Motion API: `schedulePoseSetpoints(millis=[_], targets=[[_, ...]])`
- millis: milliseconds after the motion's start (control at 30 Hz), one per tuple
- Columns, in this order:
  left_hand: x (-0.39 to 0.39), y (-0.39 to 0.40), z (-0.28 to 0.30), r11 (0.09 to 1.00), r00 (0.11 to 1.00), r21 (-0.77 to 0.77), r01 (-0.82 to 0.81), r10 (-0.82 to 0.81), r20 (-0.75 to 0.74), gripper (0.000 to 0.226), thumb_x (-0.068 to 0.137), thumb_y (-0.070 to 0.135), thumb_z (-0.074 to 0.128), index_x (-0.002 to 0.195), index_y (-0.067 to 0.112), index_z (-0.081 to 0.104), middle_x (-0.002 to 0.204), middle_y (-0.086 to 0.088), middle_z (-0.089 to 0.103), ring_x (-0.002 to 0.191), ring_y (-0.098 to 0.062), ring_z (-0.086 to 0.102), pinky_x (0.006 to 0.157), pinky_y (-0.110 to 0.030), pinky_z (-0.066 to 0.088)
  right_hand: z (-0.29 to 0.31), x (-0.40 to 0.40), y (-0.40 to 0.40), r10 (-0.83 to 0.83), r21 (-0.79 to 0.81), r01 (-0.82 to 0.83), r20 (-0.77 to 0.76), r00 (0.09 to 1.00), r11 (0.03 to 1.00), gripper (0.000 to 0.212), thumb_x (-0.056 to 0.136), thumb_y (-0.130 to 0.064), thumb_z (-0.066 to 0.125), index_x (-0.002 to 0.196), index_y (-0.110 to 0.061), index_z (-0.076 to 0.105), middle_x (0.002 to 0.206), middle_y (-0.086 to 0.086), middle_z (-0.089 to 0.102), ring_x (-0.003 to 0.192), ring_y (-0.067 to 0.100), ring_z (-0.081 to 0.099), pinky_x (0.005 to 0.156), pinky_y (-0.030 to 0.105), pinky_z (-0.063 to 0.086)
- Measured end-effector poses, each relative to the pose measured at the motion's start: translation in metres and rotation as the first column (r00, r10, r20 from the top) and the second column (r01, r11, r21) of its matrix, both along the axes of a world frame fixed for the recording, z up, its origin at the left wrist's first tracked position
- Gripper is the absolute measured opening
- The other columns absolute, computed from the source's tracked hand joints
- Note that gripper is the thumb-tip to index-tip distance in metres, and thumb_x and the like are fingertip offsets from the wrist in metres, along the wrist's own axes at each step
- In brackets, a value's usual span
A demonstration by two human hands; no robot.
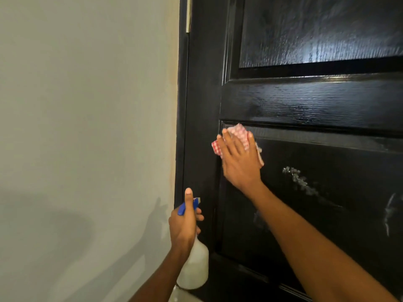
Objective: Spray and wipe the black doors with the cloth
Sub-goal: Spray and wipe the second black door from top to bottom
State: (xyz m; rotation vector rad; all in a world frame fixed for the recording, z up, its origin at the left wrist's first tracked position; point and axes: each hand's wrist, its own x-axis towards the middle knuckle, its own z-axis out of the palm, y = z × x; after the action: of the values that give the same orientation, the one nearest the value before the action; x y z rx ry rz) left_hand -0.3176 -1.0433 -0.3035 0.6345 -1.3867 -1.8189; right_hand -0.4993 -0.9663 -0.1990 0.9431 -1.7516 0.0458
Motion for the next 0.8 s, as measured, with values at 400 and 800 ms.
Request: schedulePoseSetpoints(millis=[400,800], targets=[[0.010,0.018,0.058,0.994,0.993,-0.096,-0.052,0.042,-0.107,0.061,0.083,0.071,0.044,0.093,0.018,0.073,0.076,-0.008,0.071,0.065,-0.019,0.067,0.050,-0.027,0.050,-0.003,-0.011,0.035,0.062,0.519,0.014,-0.128,0.990,0.854,0.056,0.081,-0.032,0.067,0.136,-0.019,0.061,0.156,0.011,0.043,0.146,0.030,0.038,0.122,0.063,0.015],[-0.020,0.022,0.140,0.954,0.996,-0.295,-0.061,0.041,-0.076,0.065,0.088,0.073,0.042,0.080,0.014,0.068,0.070,-0.005,0.069,0.064,-0.021,0.066,0.056,-0.032,0.050,0.045,-0.008,0.088,-0.012,0.177,0.027,-0.086,0.996,0.984,0.053,0.096,-0.037,0.056,0.145,-0.016,0.054,0.154,0.010,0.048,0.143,0.030,0.043,0.122,0.063,0.014]])
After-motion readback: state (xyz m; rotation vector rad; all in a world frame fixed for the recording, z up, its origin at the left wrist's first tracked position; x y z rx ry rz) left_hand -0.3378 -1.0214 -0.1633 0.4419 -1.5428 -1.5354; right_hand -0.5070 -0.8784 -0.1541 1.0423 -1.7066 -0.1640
